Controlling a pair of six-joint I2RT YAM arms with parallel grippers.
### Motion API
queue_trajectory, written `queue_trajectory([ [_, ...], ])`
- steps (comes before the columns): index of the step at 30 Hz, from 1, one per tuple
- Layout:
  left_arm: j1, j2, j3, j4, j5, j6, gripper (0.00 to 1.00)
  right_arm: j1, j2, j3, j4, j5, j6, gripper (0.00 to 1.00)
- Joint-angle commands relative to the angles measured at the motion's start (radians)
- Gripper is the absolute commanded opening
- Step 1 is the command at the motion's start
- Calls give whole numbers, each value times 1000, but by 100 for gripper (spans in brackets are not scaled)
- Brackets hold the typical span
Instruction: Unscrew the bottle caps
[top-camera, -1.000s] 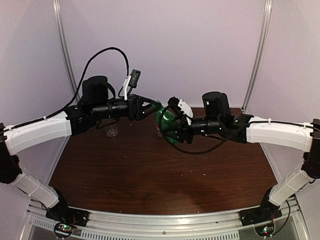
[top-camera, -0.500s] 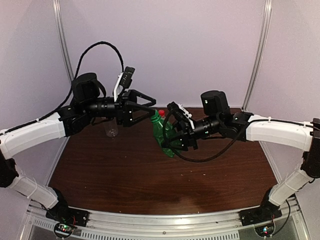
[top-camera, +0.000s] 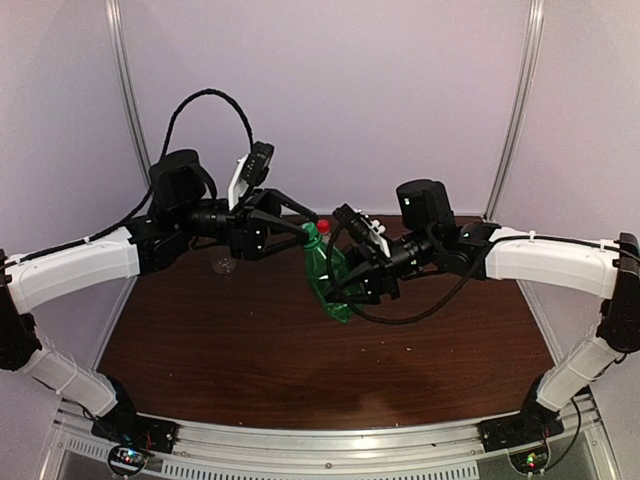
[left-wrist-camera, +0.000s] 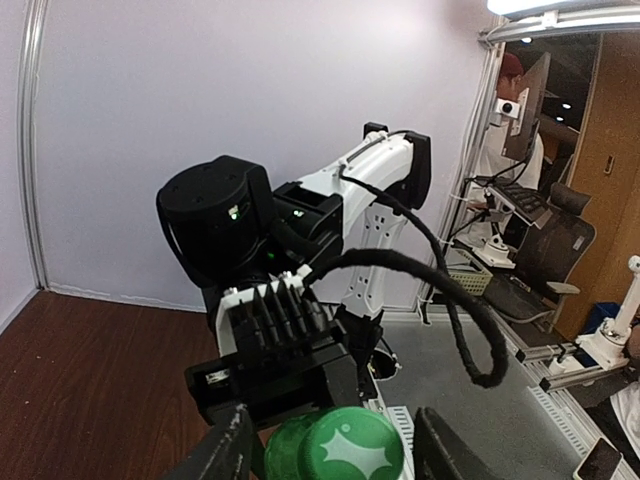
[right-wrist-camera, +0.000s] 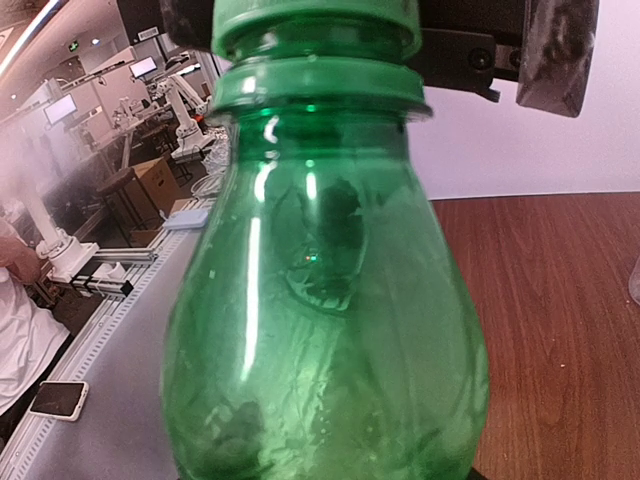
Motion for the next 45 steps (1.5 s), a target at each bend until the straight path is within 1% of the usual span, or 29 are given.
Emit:
queue_trajectory([
  [1,5,8,-18,88,46,-25,54,-8,10,26,44,-50,24,44],
  [10,5,15,-24,117,50,-45,41,-14,18,26,44,-44,25,44],
  [14,5,17,-26,127,44,-51,33,-16,17,25,40,-30,24,44],
  [16,5,17,-28,135,37,-62,28,-18,13,25,31,-9,21,43],
  [20,4,9,-30,131,-11,-87,17,-22,-5,25,12,96,18,42],
  [21,3,4,-30,124,-39,-94,14,-22,-11,26,5,142,17,42],
  [23,-5,-8,-18,75,-136,-101,13,-22,-25,26,-6,254,16,43],
  [25,-30,-23,2,-8,-301,-102,12,-22,-38,20,-6,387,25,42],
  [28,-96,-34,46,-164,-630,-119,12,-18,-58,-9,39,594,48,42],
  [29,-115,-33,57,-191,-715,-132,12,-16,-66,-21,58,654,56,42],
  [30,-126,-30,63,-200,-771,-145,12,-14,-71,-33,85,711,59,42],
  [31,-131,-28,66,-201,-806,-157,13,-11,-76,-41,96,756,58,42],
  [34,-133,-22,74,-197,-844,-182,14,-1,-89,-65,110,836,45,42],
  [39,-133,-10,82,-191,-875,-195,15,11,-105,-94,117,894,37,41],
  [45,-133,4,81,-188,-907,-230,20,31,-118,-120,146,987,35,41],
])
